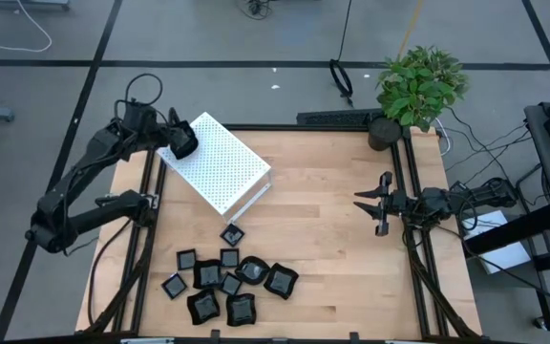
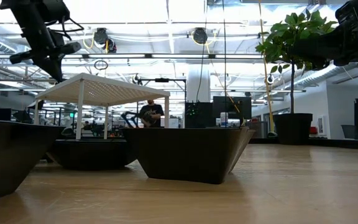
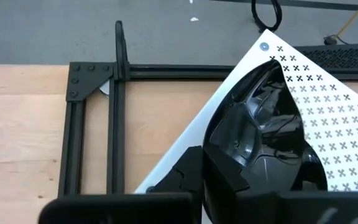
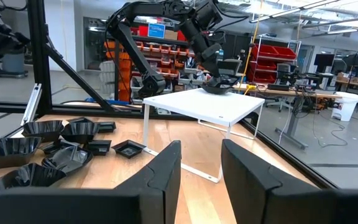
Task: Pick & Place Mini shaped plates
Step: Stack the black leaf-shaped plate on top of the black leaf-shaped plate on the shelf
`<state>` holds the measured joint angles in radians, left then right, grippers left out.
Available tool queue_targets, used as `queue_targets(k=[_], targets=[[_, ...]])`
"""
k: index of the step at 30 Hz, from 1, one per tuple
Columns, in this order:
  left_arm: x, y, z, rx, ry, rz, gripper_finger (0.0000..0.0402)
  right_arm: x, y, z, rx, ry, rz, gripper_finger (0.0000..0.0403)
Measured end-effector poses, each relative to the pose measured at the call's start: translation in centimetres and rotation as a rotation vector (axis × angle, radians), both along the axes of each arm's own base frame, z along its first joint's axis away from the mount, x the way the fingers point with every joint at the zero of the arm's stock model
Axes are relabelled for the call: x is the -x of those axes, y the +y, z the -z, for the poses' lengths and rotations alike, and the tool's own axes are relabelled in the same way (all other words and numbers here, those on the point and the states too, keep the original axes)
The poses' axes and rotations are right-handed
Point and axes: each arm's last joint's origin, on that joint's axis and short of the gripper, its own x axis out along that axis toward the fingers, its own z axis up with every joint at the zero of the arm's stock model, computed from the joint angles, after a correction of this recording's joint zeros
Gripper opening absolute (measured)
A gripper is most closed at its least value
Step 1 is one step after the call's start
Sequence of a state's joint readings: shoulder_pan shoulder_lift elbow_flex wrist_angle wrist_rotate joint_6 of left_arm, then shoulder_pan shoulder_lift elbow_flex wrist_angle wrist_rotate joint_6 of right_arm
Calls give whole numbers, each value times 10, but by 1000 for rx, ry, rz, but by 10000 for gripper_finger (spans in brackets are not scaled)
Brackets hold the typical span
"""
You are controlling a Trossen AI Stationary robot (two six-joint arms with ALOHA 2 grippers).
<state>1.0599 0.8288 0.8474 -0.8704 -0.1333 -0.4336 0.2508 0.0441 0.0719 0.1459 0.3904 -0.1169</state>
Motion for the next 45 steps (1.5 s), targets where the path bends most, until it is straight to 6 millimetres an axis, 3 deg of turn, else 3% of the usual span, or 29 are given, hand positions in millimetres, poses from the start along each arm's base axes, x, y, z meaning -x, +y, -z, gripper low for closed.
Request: queue_targets(k=[17, 28, 36, 45], targets=[[-1, -1, 0, 16, -23, 30, 7, 0, 0, 0, 0, 0, 0, 102], [-2, -2, -1, 6, -23, 76, 109, 0, 0, 0, 0, 0, 0, 102], [2, -18, -16, -97, -58, 134, 135, 0, 0, 0, 0, 0, 0, 102], [-3, -53, -43, -220, -375, 547, 136, 0, 0, 0, 0, 0, 0, 102]])
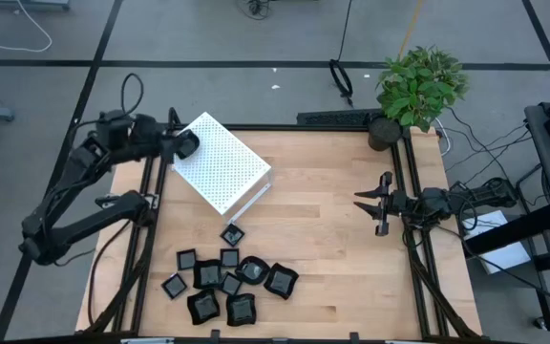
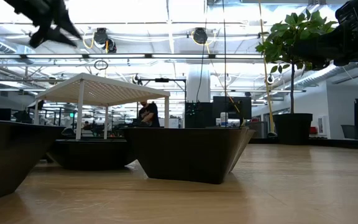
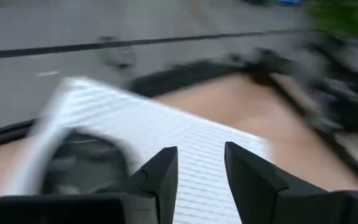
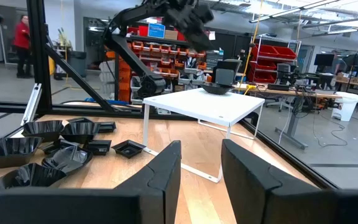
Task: Pick & Place Mini shaped plates
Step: Stack the black leaf-shaped plate on top of the black leaf-shaped plate on the shelf
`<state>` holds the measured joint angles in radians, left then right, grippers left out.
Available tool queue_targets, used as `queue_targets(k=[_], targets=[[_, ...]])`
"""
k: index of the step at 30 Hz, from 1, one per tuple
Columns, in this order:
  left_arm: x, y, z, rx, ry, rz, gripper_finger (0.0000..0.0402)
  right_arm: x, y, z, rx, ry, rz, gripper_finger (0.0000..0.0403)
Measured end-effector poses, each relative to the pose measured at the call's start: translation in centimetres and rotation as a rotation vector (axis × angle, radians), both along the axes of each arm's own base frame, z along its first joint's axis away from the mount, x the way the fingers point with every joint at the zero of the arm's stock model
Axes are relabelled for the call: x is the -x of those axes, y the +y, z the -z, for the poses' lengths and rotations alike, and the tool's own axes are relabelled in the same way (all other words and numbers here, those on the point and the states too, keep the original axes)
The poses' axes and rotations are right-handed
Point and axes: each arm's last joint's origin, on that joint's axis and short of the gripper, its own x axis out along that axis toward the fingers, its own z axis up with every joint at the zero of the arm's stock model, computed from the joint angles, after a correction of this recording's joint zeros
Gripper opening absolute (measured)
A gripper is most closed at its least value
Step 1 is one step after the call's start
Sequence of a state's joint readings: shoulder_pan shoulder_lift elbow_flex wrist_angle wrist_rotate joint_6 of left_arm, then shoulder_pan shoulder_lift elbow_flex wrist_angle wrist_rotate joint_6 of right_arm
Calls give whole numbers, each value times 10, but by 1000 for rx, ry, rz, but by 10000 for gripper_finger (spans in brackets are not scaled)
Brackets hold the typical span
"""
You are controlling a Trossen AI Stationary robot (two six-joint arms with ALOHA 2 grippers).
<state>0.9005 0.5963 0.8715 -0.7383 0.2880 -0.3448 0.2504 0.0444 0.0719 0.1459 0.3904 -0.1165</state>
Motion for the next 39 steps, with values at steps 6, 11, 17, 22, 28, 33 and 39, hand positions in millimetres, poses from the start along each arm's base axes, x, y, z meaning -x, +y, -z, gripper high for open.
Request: queue_targets(k=[6, 11, 17, 22, 28, 33, 39], targets=[[-10, -21, -16, -106, -166, 348, 136, 0, 0, 0, 0, 0, 0, 102], [-22, -34, -31, -246, -276, 535, 136, 0, 0, 0, 0, 0, 0, 102], [-51, -51, -42, -321, -432, 775, 136, 0, 0, 0, 0, 0, 0, 102], [-94, -81, -40, -331, -512, 1042, 136, 0, 0, 0, 0, 0, 0, 102], [-146, -135, -31, -341, -486, 1294, 136, 0, 0, 0, 0, 0, 0, 102], [-180, -177, -49, -434, -225, 1293, 136, 0, 0, 0, 0, 0, 0, 102], [-223, -231, -72, -604, 90, 1234, 147, 0, 0, 0, 0, 0, 0, 102]])
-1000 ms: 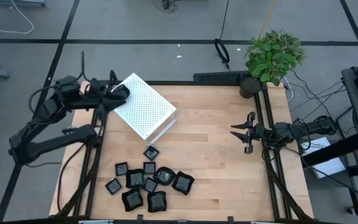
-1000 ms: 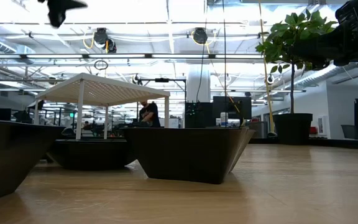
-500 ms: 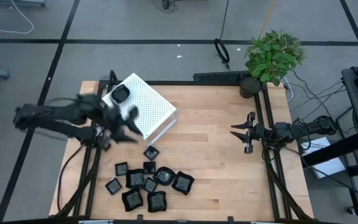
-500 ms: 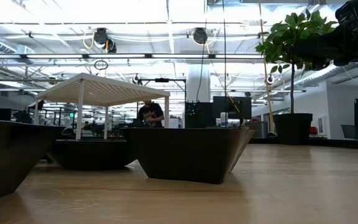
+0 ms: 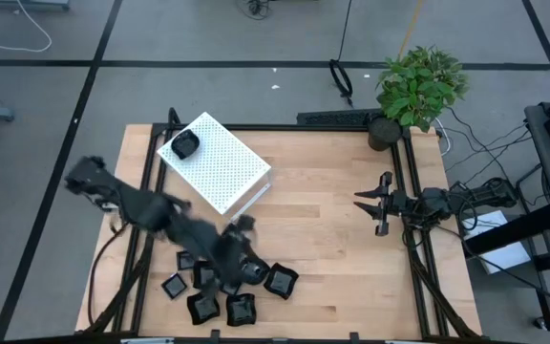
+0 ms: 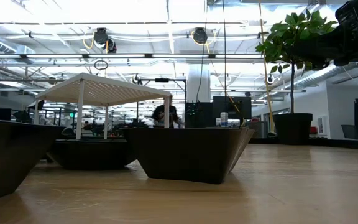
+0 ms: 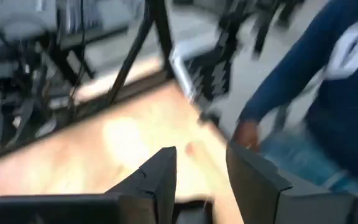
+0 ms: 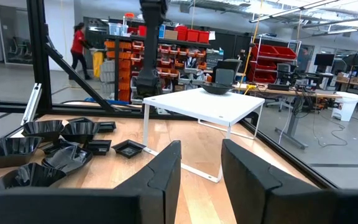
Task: Pick & Place Mini shaped plates
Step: Stack the black leaf-shaped plate on top of the black leaf-shaped plate on the shelf
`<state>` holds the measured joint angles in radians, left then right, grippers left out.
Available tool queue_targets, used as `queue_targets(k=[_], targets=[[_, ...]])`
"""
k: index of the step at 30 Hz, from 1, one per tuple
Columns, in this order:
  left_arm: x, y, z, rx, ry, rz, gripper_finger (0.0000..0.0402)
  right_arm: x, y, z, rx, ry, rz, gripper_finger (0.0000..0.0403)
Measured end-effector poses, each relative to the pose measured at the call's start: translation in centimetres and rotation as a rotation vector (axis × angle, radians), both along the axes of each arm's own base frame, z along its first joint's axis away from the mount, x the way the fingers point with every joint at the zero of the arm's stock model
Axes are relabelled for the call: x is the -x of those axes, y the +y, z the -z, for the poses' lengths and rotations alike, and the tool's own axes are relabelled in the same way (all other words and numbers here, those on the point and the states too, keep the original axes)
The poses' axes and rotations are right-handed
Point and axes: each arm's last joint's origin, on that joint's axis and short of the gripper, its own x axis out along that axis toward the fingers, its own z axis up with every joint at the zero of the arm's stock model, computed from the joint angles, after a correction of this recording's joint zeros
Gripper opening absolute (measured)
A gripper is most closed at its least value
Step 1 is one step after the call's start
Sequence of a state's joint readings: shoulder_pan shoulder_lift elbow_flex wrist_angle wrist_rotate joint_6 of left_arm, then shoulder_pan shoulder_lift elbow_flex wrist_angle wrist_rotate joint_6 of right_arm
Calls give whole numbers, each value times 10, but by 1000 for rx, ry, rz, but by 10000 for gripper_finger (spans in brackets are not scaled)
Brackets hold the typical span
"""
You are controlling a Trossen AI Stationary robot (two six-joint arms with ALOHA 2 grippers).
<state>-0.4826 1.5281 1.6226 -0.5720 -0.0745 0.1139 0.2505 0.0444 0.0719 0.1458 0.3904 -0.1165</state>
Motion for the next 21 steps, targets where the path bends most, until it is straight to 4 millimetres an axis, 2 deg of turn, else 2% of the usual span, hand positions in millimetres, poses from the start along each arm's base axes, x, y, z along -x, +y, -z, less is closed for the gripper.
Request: queue_targets(k=[4, 7, 10, 14, 18, 21], targets=[[-23, -22, 8, -187, 171, -218, 186, 0, 0, 0, 0, 0, 0, 102], [-39, -27, 20, -217, 309, -350, 219, 0, 0, 0, 0, 0, 0, 102], [-52, -31, 49, -200, 497, -413, 240, 0, 0, 0, 0, 0, 0, 102], [-58, -30, 83, -226, 699, -524, 247, 0, 0, 0, 0, 0, 0, 102], [-66, -31, 120, -276, 815, -608, 248, 0, 0, 0, 0, 0, 0, 102], [-70, -33, 139, -253, 842, -608, 248, 0, 0, 0, 0, 0, 0, 102]])
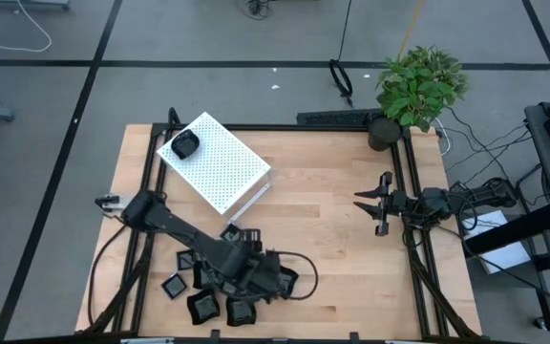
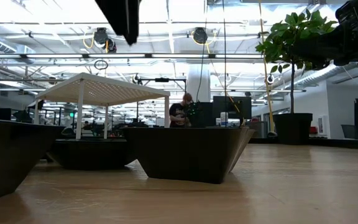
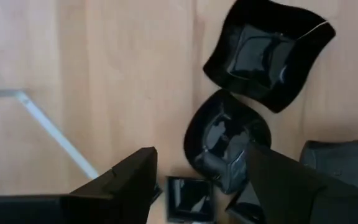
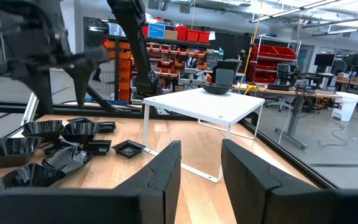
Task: Pick & Place Mini shaped plates
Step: Stack the black leaf-shaped plate on top of the black leaf-shaped plate on the shelf
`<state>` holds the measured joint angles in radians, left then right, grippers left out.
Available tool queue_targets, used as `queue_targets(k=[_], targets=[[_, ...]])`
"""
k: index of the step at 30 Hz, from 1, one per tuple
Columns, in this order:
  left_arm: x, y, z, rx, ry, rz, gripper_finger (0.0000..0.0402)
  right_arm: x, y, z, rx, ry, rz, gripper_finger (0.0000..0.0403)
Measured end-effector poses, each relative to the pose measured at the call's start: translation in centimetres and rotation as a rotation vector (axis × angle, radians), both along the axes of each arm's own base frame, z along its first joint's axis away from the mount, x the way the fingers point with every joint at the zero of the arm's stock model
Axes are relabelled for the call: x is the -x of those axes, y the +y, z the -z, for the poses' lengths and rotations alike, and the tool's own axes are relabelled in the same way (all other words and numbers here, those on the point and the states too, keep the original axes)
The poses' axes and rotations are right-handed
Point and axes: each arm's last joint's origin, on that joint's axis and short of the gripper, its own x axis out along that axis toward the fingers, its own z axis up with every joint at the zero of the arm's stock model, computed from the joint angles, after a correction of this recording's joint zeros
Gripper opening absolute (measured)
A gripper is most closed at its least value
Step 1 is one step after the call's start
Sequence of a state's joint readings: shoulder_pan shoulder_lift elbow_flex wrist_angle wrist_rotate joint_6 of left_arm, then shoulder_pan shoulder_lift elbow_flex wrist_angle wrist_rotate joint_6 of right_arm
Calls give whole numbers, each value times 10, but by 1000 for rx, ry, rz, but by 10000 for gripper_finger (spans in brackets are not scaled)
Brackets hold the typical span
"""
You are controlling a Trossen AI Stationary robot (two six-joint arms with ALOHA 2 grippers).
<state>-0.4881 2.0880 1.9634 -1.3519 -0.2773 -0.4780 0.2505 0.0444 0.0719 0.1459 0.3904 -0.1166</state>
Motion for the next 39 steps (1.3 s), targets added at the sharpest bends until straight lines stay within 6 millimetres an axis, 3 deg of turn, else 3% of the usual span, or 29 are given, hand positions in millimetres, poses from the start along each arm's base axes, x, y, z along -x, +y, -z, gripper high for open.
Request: queue_targets(k=[10, 18, 30, 39], targets=[[6, 2, 62, 31, 80, -23, 248, 0, 0, 0, 0, 0, 0, 102], [10, 12, 90, 19, 96, -68, 248, 0, 0, 0, 0, 0, 0, 102], [7, 10, 99, 25, 59, -3, 248, 0, 0, 0, 0, 0, 0, 102], [-1, 21, 99, 52, 42, -15, 247, 0, 0, 0, 0, 0, 0, 102]])
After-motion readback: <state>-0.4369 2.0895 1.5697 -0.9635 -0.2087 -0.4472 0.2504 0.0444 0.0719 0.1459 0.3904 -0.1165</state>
